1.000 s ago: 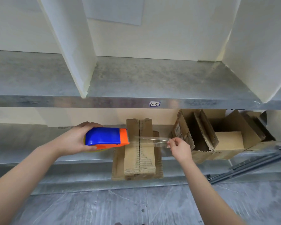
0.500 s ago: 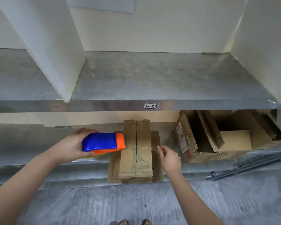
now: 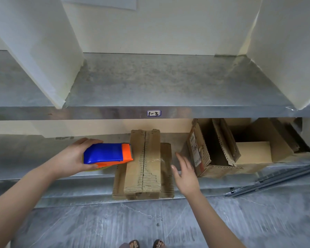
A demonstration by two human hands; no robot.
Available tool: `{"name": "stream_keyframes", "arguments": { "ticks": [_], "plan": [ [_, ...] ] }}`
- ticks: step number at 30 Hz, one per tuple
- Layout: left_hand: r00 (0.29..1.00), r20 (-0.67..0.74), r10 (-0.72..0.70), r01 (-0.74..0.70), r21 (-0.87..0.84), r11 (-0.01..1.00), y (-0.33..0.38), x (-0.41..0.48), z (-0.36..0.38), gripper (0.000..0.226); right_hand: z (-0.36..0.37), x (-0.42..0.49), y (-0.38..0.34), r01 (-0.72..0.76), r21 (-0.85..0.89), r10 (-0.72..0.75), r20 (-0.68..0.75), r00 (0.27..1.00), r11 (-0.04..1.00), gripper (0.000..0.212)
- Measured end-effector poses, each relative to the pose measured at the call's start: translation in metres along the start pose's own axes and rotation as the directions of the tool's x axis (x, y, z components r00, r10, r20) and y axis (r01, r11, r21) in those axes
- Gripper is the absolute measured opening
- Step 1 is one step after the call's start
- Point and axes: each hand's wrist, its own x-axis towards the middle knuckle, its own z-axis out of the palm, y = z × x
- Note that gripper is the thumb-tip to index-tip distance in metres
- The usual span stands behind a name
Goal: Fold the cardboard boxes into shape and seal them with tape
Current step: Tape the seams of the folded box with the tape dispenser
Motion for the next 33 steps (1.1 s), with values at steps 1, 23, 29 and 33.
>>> {"name": "stream_keyframes", "arguments": {
  "ticks": [1, 23, 29, 33],
  "plan": [
    [1.000, -0.004, 0.008, -0.008, 0.000, 1.000, 0.001, 0.000, 0.000, 0.065, -0.003, -0.003, -0.006, 0.042, -0.006, -0.042, 0.010, 0.999, 0.999, 0.059],
    [0.999, -0.039, 0.030, -0.031, -0.014, 0.999, 0.003, -0.007, 0.011, 0.064, 0.005, -0.016, -0.068, 0.009, 0.199, -0.087, 0.388, 0.917, 0.980, 0.135],
    [0.999, -0.010, 0.033, -0.033, 0.022, 0.999, -0.016, -0.011, 0.005, 0.080, -0.003, -0.003, -0.066, 0.026, 0.142, -0.083, 0.417, 0.905, 0.990, 0.127],
    [1.000, 0.016, -0.014, 0.015, -0.049, 0.999, -0.033, -0.019, -0.003, 0.074, -0.004, -0.002, -0.072, -0.020, 0.150, -0.048, 0.436, 0.899, 0.988, 0.121]
  ]
}}
